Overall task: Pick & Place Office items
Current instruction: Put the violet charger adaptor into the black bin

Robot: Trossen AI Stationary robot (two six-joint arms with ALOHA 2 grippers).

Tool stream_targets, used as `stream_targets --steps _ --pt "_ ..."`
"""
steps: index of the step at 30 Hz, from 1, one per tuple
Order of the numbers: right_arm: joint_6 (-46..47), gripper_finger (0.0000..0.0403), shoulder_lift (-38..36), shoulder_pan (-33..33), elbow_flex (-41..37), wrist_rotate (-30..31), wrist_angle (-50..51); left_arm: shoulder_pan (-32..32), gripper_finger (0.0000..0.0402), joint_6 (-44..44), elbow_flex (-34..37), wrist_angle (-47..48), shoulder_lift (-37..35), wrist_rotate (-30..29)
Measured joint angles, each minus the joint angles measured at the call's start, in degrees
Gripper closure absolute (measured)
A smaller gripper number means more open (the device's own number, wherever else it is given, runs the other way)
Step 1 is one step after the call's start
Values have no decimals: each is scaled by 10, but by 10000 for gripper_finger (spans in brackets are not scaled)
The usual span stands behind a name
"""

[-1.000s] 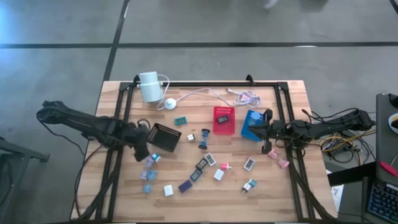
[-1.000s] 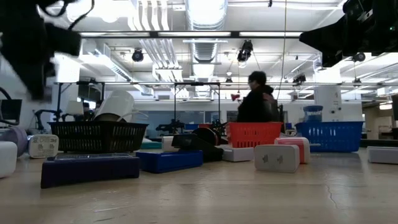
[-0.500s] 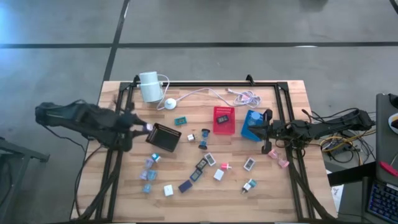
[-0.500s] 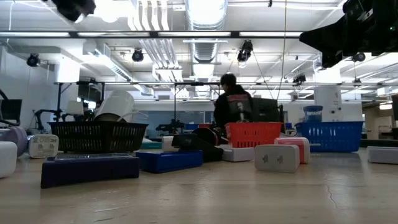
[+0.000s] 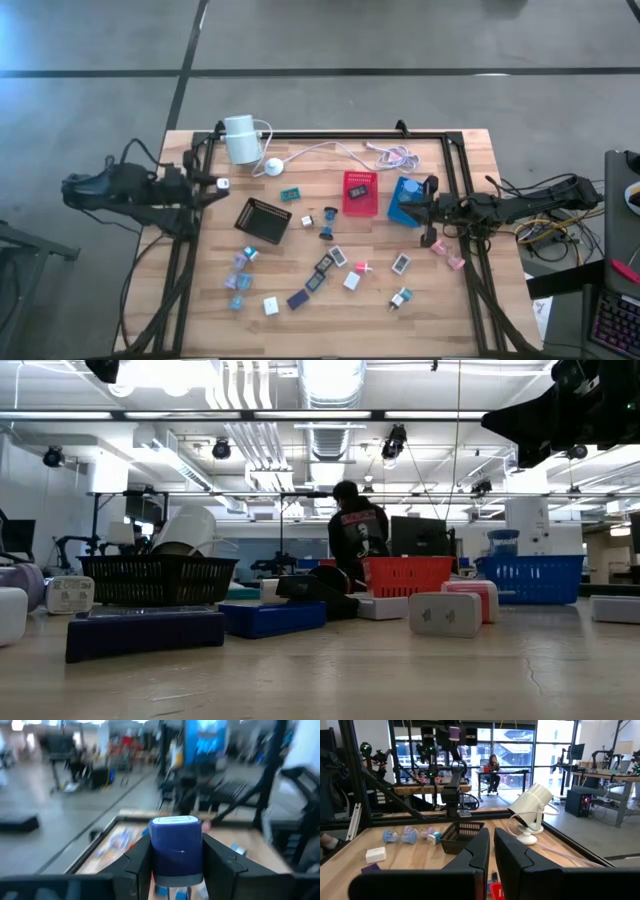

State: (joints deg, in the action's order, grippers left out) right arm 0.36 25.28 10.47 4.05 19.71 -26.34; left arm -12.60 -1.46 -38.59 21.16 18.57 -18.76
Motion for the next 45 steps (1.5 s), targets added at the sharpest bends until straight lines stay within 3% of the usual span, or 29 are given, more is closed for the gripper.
stream_targets --steps 11,18,30,39,45 --pt "-8 381 0 0 0 15 0 2 269 -62 225 -242 -44 31" --pt "-17 381 0 0 0 15 0 13 269 -80 299 -294 -84 30" --pt "-19 381 0 0 0 15 0 22 269 -74 362 -283 -136 30" --pt "-19 381 0 0 0 15 0 23 269 -66 370 -274 -144 29" --pt "-19 381 0 0 0 15 0 24 269 -56 303 -233 -120 -56"
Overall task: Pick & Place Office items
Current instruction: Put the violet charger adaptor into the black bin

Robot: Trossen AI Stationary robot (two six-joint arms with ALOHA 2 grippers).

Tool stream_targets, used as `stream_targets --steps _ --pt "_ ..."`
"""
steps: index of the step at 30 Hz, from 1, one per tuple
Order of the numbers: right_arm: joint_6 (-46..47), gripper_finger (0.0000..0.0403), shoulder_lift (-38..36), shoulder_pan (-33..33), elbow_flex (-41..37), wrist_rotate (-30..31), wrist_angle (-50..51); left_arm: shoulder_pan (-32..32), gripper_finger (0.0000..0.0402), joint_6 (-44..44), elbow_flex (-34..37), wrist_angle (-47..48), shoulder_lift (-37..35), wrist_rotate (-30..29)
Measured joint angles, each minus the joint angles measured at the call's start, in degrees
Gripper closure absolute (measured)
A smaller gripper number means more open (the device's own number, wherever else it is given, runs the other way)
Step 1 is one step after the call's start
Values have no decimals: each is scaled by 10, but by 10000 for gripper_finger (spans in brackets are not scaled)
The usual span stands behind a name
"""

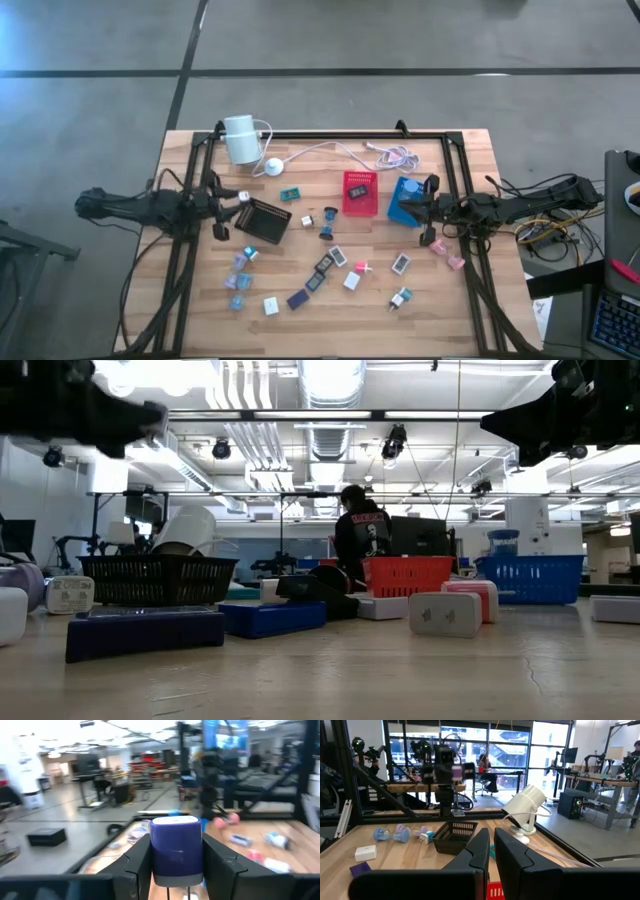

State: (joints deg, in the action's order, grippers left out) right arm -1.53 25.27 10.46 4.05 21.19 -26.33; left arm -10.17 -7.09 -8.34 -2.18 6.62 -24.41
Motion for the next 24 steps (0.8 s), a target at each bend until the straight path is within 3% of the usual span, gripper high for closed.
stream_targets --steps 4,8,11,16,21,24 --pt "0 381 0 0 0 0 0 0 269 46 -105 95 53 -46" --pt "-2 381 0 0 0 0 -1 1 269 141 -215 274 145 -105" --pt "-1 381 0 0 0 0 -1 4 269 215 -273 390 230 -114" --pt "8 381 0 0 0 0 -1 13 269 271 -320 486 372 -72" --pt "11 381 0 0 0 0 -2 37 269 285 -331 494 475 -4" --pt "11 381 0 0 0 0 -2 55 269 294 -326 490 517 5"
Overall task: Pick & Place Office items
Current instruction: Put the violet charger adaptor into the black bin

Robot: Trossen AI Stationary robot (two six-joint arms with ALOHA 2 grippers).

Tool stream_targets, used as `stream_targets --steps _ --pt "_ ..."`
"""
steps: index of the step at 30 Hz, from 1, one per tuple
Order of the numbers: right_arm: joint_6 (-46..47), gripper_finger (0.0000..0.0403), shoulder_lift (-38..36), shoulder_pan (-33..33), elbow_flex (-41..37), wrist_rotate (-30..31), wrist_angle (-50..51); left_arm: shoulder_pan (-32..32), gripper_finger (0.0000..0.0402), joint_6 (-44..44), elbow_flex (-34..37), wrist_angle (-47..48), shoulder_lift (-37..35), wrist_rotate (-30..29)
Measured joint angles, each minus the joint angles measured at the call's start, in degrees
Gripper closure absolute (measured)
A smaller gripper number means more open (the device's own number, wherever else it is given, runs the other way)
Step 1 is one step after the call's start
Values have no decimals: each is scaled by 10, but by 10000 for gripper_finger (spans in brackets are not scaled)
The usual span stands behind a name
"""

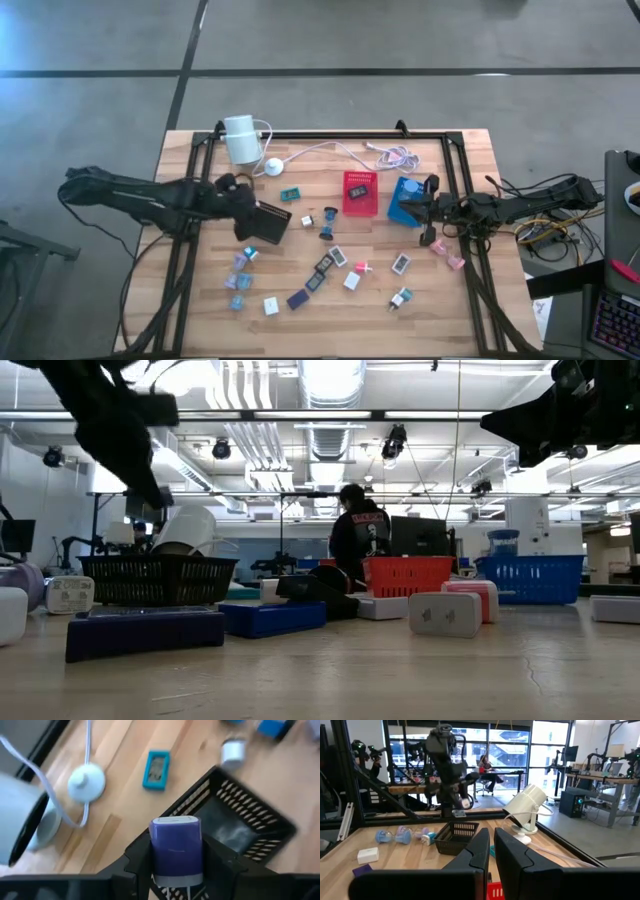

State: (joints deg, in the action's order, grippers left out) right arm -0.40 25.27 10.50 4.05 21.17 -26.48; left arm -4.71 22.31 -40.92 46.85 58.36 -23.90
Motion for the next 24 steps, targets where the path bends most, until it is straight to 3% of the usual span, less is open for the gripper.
stream_targets --steps 11,24 --pt "0 381 0 0 0 0 0 47 269 -14 38 -83 77 68" --pt "1 381 0 0 0 0 0 68 269 -17 96 -165 125 94"
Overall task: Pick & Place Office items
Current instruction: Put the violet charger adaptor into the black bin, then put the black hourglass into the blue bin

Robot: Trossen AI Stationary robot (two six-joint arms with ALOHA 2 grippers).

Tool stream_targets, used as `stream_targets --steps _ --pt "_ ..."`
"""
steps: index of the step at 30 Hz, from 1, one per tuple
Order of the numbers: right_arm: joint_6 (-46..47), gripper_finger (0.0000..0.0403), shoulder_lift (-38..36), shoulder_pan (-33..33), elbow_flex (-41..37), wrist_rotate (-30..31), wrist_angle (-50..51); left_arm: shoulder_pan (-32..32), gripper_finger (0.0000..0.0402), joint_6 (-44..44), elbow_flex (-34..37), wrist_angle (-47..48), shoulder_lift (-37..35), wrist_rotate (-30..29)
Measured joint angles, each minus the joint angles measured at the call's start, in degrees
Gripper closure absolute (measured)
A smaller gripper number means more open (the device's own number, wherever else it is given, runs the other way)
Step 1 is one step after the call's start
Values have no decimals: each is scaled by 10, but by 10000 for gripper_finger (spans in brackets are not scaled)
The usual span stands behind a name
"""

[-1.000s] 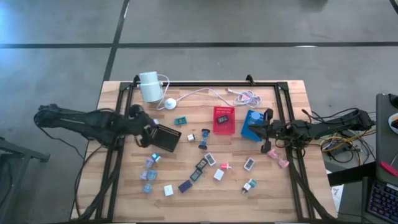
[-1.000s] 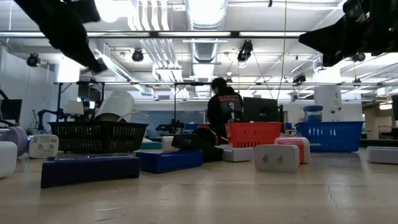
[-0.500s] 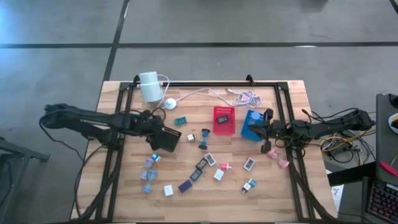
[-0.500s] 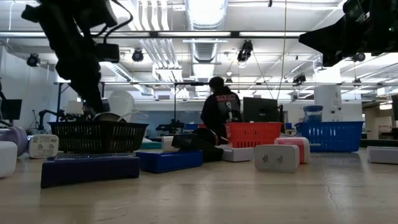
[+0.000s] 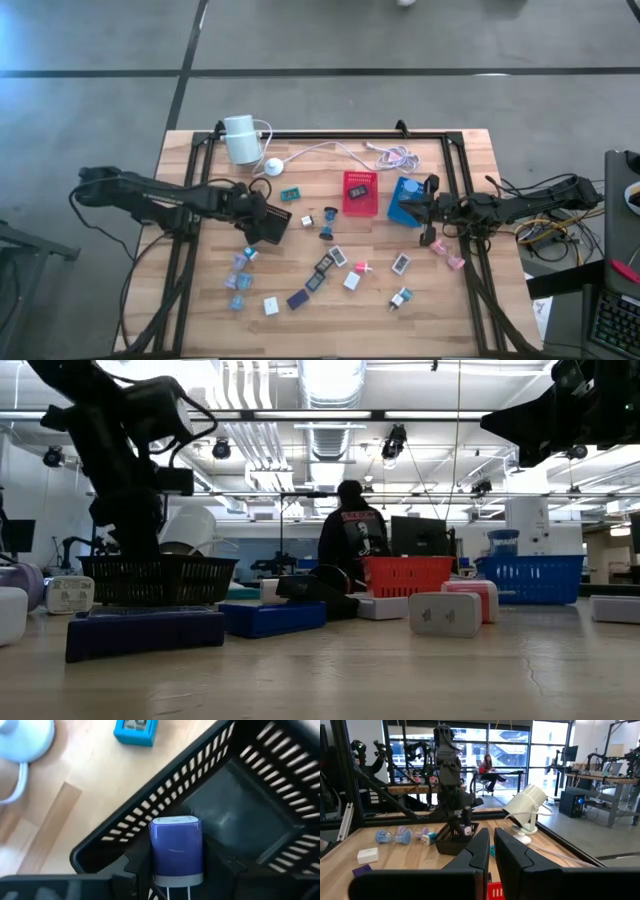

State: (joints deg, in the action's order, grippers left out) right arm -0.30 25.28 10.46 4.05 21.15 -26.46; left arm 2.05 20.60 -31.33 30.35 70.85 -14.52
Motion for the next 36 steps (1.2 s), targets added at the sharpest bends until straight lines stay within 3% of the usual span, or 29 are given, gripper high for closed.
stream_targets --steps 18,26,36 --pt "3 381 0 0 0 -1 0 36 268 0 17 -32 44 20" --pt "3 381 0 0 0 -1 0 36 201 0 17 -32 50 21" --pt "2 381 0 0 0 -1 0 36 197 -14 -34 39 18 28"
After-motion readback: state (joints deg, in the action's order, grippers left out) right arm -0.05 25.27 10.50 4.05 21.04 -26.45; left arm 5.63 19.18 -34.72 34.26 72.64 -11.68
